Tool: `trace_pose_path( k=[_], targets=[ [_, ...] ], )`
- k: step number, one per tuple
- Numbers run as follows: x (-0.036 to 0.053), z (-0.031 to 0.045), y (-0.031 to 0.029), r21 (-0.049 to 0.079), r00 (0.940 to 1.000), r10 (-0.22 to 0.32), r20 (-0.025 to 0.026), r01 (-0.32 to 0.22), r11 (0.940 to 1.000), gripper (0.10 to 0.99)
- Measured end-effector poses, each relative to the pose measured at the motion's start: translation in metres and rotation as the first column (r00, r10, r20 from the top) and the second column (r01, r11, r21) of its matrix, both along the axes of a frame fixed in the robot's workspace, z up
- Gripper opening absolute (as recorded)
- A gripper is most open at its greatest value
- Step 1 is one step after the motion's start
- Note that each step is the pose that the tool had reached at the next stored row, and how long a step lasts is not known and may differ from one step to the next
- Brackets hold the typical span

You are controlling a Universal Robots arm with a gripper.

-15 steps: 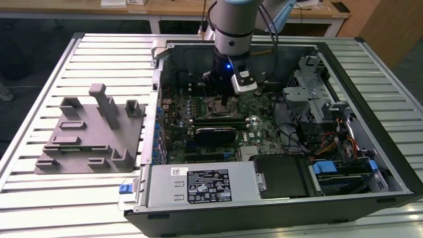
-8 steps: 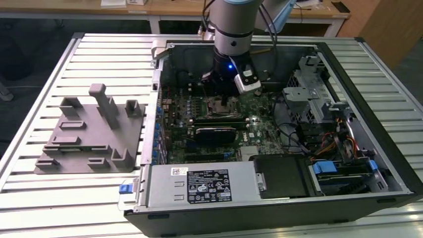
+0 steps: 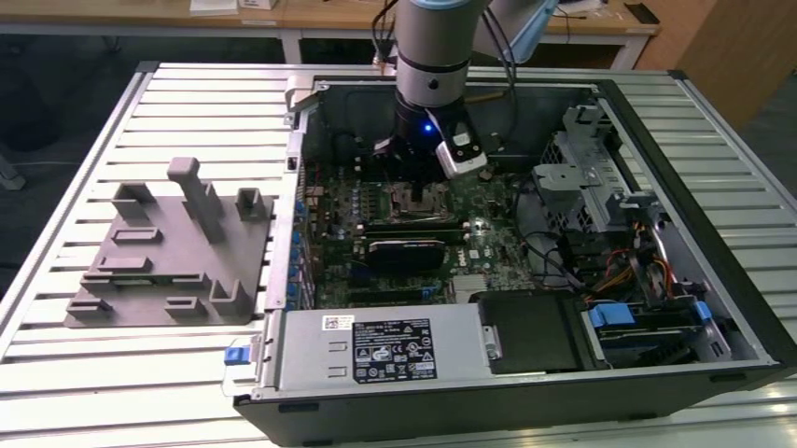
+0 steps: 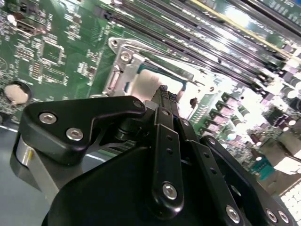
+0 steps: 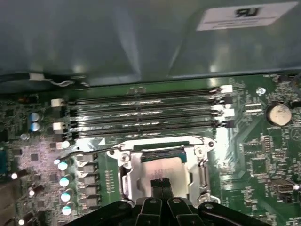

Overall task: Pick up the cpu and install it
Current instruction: 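Close the cpu cover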

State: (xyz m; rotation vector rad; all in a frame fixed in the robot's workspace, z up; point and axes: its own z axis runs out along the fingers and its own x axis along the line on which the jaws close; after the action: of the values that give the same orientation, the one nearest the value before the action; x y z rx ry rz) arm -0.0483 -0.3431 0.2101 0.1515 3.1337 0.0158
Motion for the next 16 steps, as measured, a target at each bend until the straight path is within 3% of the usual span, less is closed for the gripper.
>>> trace_pose_path(
  k=[9, 16],
  targets=[
    [-0.0208, -0.0025, -0.0003, 0.000, 0.9999, 0.012, 0.0001, -0.012, 0.9999, 0.106],
    [-0.0256, -0.0070, -0.0005, 0.000, 0.9998, 0.021, 0.0000, -0.021, 0.9998, 0.106]
  ],
)
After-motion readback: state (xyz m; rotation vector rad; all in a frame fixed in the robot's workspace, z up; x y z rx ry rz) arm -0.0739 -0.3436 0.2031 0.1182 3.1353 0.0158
